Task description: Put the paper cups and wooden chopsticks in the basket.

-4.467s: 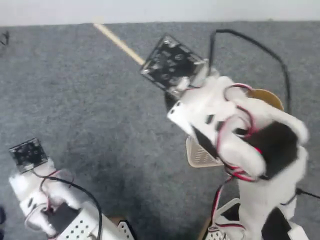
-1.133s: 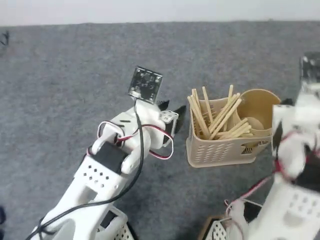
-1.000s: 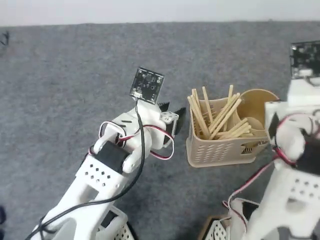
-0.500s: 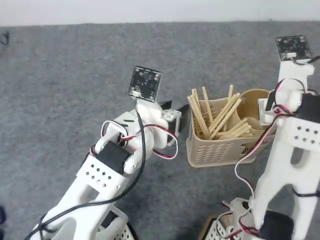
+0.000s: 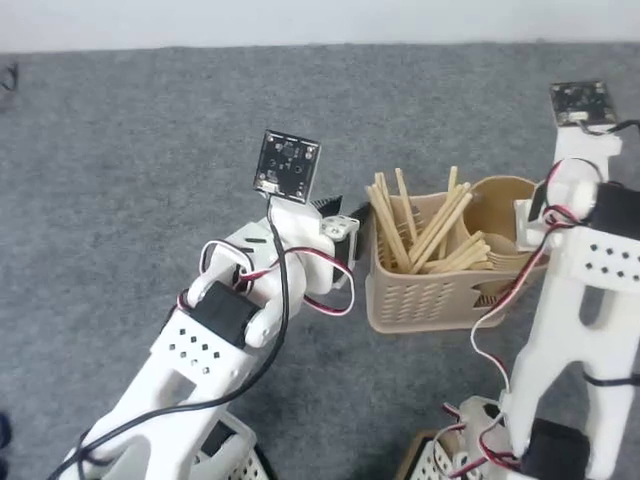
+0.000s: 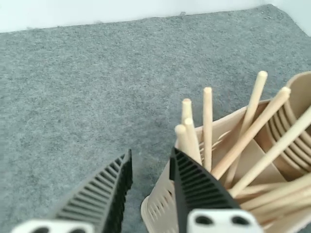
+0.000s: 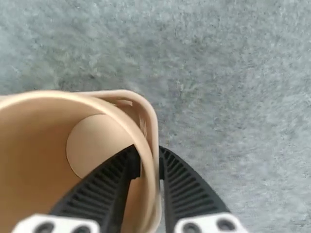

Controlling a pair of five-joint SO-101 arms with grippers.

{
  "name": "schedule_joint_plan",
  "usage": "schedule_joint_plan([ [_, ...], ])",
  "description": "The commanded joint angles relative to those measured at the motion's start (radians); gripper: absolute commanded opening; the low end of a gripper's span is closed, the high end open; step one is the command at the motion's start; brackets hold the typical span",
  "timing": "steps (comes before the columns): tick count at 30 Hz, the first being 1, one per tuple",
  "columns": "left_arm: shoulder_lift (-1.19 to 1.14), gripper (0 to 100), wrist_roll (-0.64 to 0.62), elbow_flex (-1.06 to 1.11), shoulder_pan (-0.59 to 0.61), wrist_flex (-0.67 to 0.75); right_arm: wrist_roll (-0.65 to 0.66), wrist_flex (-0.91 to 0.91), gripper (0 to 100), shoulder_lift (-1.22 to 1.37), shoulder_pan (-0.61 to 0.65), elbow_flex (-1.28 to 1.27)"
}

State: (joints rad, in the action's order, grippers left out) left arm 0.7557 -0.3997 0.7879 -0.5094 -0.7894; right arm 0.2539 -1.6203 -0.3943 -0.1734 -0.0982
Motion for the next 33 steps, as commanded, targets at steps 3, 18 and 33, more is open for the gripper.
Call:
schedule_joint_plan([
  [3, 0.023, 15, -0.011, -0.053, 0.003, -0.057, -0.069, 0.027, 0.7, 0.019, 0.154, -0.018],
  [18, 0.496, 15, 0.12, -0.068, 0.276, -0.21, -0.071, 0.134, 0.7, 0.021, 0.272, -0.147],
  [33, 0.649, 15, 0.118, 0.243, 0.103, -0.129, -0.132, 0.328, 0.7, 0.041, 0.486, -0.16],
])
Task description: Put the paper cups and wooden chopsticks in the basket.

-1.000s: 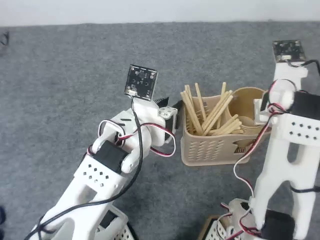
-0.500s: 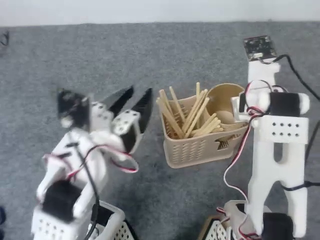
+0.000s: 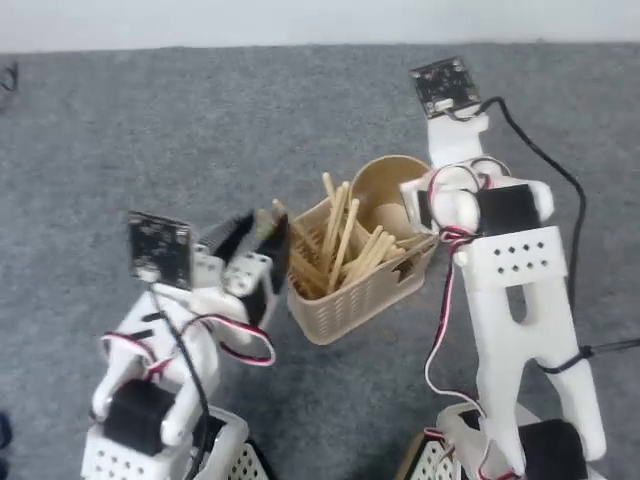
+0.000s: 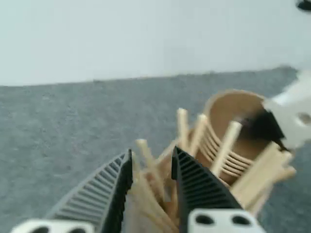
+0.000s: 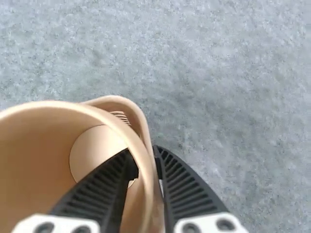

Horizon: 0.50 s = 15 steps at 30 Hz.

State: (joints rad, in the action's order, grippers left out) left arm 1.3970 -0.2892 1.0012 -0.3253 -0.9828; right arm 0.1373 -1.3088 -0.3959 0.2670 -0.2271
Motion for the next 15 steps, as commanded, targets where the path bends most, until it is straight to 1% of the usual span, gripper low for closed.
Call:
schedule_joint_plan([
  [1, 0.0, 15, 0.008, 0.048, -0.087, 0.089, -0.015, 0.012, 0.7, 0.05, 0.044, -0.031],
  [4, -0.046, 15, 0.008, 0.087, -0.086, 0.133, -0.014, 0.004, 0.7, 0.068, 0.042, -0.034],
  [6, -0.083, 15, -0.005, 0.087, -0.086, 0.121, -0.014, 0.004, 0.7, 0.076, 0.027, -0.034],
  [9, -0.114, 15, -0.066, 0.067, -0.074, 0.072, -0.011, 0.005, 0.7, 0.076, 0.016, -0.032],
  [12, -0.104, 15, -0.106, -0.024, 0.017, -0.014, -0.009, 0.005, 0.7, 0.074, 0.012, -0.032],
  [15, -0.094, 15, -0.107, -0.125, 0.1, -0.092, -0.009, 0.005, 0.7, 0.074, 0.012, -0.032],
])
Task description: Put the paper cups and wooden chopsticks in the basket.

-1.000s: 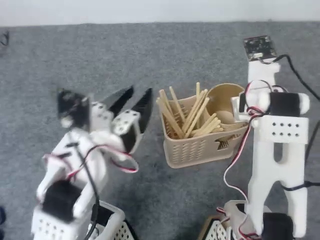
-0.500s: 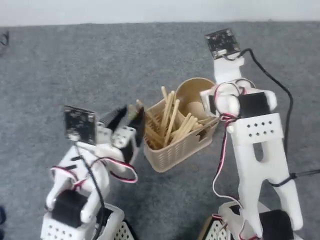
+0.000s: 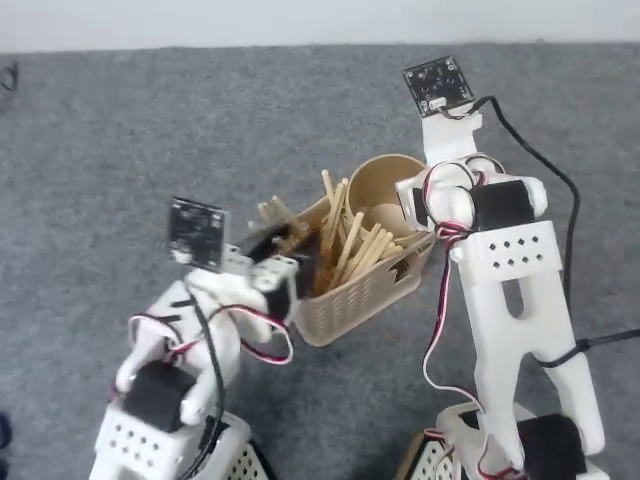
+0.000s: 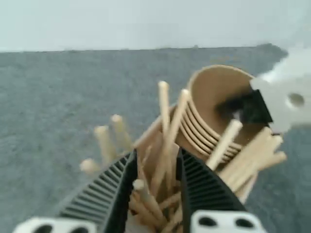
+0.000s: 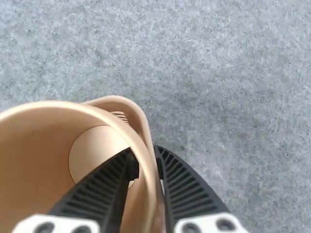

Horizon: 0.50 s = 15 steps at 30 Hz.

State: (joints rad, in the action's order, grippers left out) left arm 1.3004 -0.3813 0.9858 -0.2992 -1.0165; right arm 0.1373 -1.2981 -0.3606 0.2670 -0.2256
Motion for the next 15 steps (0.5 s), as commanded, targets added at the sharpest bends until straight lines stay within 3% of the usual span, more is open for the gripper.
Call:
schedule_joint_plan([
  [1, -0.003, 15, -0.015, -0.134, 0.091, -0.083, -0.009, -0.005, 0.7, 0.039, 0.012, -0.034],
  [5, -0.028, 15, 0.029, -0.124, 0.101, -0.169, -0.008, -0.001, 0.7, 0.039, 0.012, -0.034],
  [15, -0.11, 15, 0.043, -0.074, 0.126, -0.167, -0.008, -0.007, 0.7, 0.035, 0.012, -0.037],
])
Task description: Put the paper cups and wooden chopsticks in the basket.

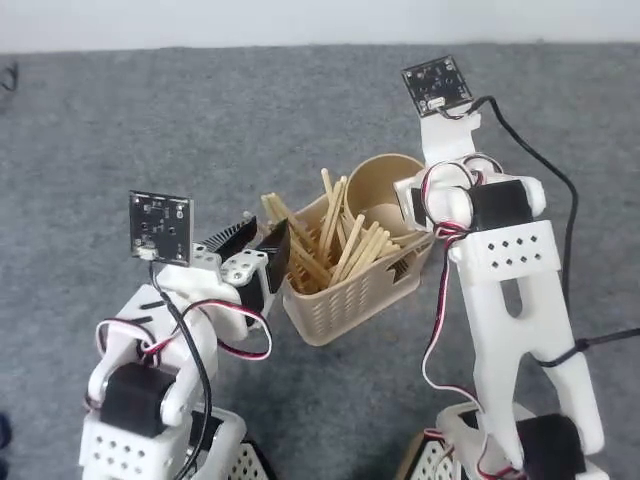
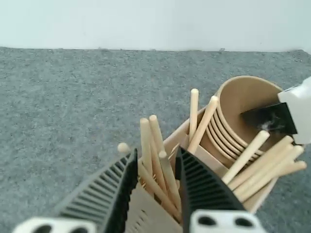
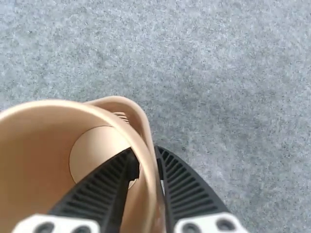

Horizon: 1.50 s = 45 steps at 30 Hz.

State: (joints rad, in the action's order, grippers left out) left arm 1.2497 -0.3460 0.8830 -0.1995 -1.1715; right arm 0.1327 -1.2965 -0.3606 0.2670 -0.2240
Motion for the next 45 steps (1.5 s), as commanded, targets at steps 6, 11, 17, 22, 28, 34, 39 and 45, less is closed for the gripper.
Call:
schedule_joint_plan([
  [6, -0.135, 15, 0.054, 0.038, 0.026, -0.021, -0.003, -0.008, 0.7, 0.031, 0.012, -0.038],
  [11, -0.167, 14, 0.117, 0.096, 0.026, -0.014, -0.003, -0.008, 0.7, 0.031, 0.012, -0.038],
  [17, -0.169, 1, 0.216, 0.125, 0.031, 0.005, -0.003, 0.002, 0.7, 0.03, 0.012, -0.035],
  [22, -0.169, 1, 0.242, 0.208, 0.037, 0.083, -0.003, 0.036, 0.7, 0.03, -0.018, -0.038],
  [28, -0.169, 1, 0.244, 0.231, 0.089, 0.212, -0.003, 0.074, 0.7, 0.031, -0.091, -0.04],
  [34, -0.172, 1, 0.325, 0.236, 0.11, 0.328, -0.018, 0.13, 0.7, 0.03, -0.166, -0.068],
  [39, -0.172, 2, 0.334, 0.231, 0.112, 0.416, -0.078, 0.219, 0.7, 0.03, -0.219, -0.141],
  [45, -0.172, 16, 0.256, 0.231, 0.114, 0.46, -0.075, 0.222, 0.7, 0.03, -0.196, -0.164],
])
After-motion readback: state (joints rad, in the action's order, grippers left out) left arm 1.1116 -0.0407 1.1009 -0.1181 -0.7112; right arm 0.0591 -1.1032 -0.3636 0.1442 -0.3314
